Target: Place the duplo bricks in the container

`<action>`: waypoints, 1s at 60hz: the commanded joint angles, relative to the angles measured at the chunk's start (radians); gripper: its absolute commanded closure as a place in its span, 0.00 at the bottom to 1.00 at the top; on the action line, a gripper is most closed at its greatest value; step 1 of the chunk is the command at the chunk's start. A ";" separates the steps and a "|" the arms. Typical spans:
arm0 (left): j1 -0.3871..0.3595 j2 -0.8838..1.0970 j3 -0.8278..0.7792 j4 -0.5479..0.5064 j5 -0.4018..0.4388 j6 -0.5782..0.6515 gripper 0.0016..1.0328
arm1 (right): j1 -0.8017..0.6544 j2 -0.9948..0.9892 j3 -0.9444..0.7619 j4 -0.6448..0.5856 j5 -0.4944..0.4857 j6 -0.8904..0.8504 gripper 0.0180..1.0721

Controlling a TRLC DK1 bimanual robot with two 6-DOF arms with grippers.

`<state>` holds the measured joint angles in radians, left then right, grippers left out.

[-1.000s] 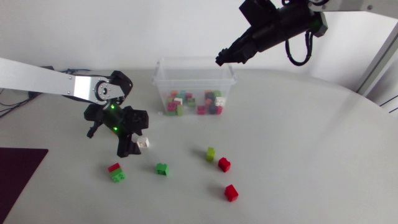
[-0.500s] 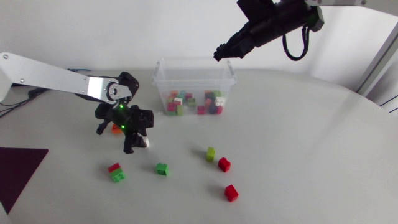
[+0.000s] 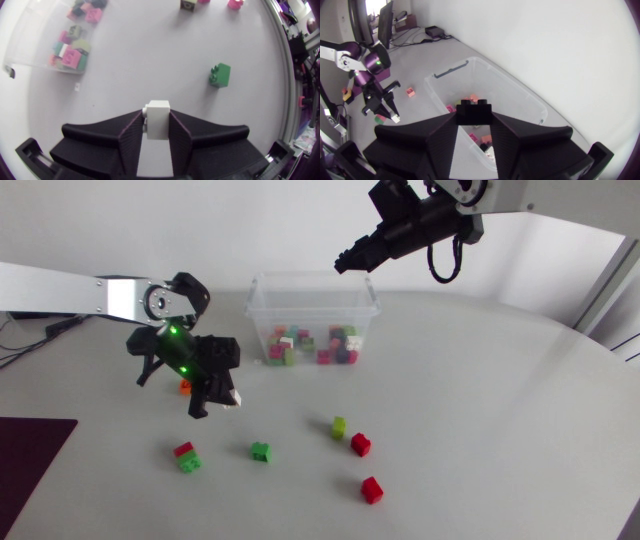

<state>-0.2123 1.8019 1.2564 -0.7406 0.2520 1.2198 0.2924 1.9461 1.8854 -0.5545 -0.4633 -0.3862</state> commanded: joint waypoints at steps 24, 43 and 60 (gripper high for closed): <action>-0.010 -0.223 0.133 0.093 0.202 -0.450 0.90 | 0.022 0.159 0.006 0.206 0.098 0.144 0.63; -0.052 -0.182 0.161 0.461 0.124 -0.816 0.89 | 0.042 0.128 -0.048 0.229 0.167 0.161 0.05; -0.090 -0.058 0.229 0.610 -0.002 -0.956 0.89 | 0.033 -0.130 -0.287 0.220 0.167 0.162 0.05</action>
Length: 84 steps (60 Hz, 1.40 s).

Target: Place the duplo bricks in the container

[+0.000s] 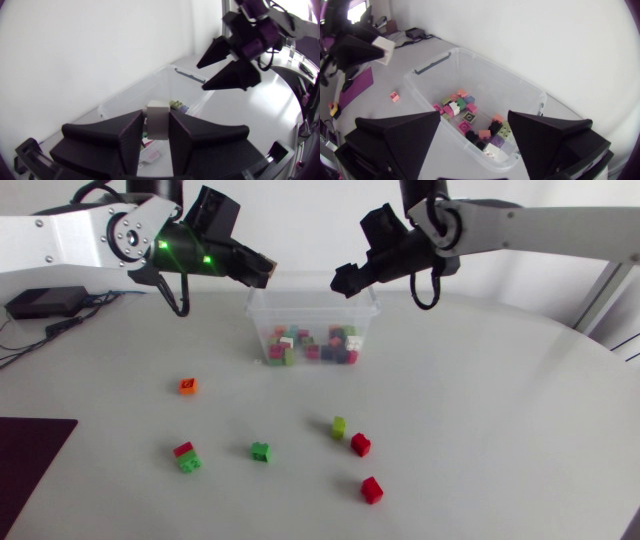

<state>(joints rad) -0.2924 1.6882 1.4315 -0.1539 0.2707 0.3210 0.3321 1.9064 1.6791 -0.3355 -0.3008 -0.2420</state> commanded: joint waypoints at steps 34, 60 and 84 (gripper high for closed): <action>-0.034 0.235 0.236 0.056 -0.113 -0.140 0.87 | 0.013 -0.451 -0.630 -0.042 0.003 -0.020 0.05; -0.042 0.330 0.291 0.096 -0.188 -0.157 0.76 | 0.168 -0.484 -0.748 -0.234 0.126 -0.003 0.05; -0.044 0.226 0.225 0.037 -0.199 -0.083 0.05 | 0.260 -0.265 -0.719 -0.244 0.239 0.043 0.08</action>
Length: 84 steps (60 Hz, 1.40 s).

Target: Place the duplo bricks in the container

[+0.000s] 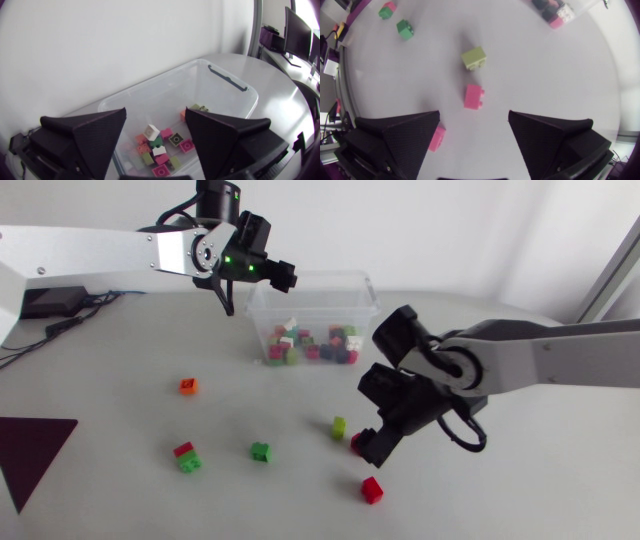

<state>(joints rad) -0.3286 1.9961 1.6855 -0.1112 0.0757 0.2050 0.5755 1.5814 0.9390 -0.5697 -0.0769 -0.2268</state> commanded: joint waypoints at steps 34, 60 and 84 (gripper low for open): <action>0.016 -0.461 -0.445 -0.229 0.038 0.433 0.05 | 0.047 0.316 0.208 -0.044 0.074 0.047 0.22; -0.064 -0.519 -0.652 -0.415 0.036 0.665 0.06 | 0.047 0.322 0.201 -0.067 0.086 0.047 0.69; -0.145 -0.490 -0.774 -0.481 0.030 0.815 0.05 | 0.018 0.137 0.188 -0.134 0.083 0.041 0.75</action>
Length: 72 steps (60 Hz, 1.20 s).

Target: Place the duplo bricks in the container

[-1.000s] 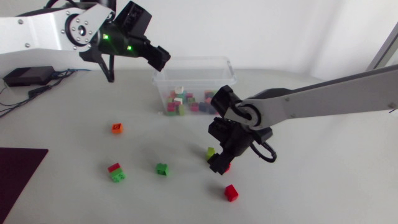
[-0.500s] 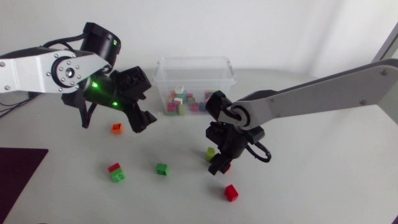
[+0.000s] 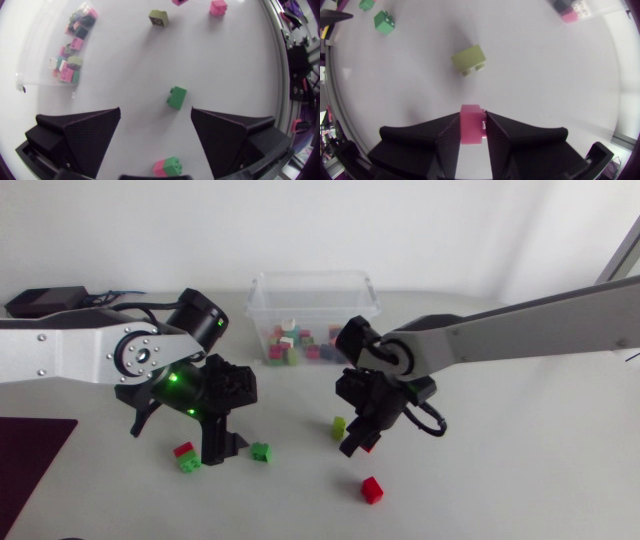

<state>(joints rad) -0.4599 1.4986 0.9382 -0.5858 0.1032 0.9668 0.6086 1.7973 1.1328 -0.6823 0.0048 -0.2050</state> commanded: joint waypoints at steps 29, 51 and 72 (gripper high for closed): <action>-0.080 0.167 -0.010 -0.011 0.004 0.151 0.07 | -0.073 -0.374 0.088 -0.094 -0.100 -0.019 0.75; -0.068 0.307 0.050 0.001 0.013 0.170 0.20 | -0.147 -0.423 0.239 -0.095 -0.192 -0.025 0.75; -0.051 0.354 0.096 0.006 0.041 0.161 0.84 | -0.171 -0.334 0.311 -0.053 -0.223 -0.025 0.75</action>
<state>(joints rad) -0.5175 1.8206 1.0126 -0.5751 0.1379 1.1015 0.4480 1.4261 1.4128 -0.7532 -0.2100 -0.2207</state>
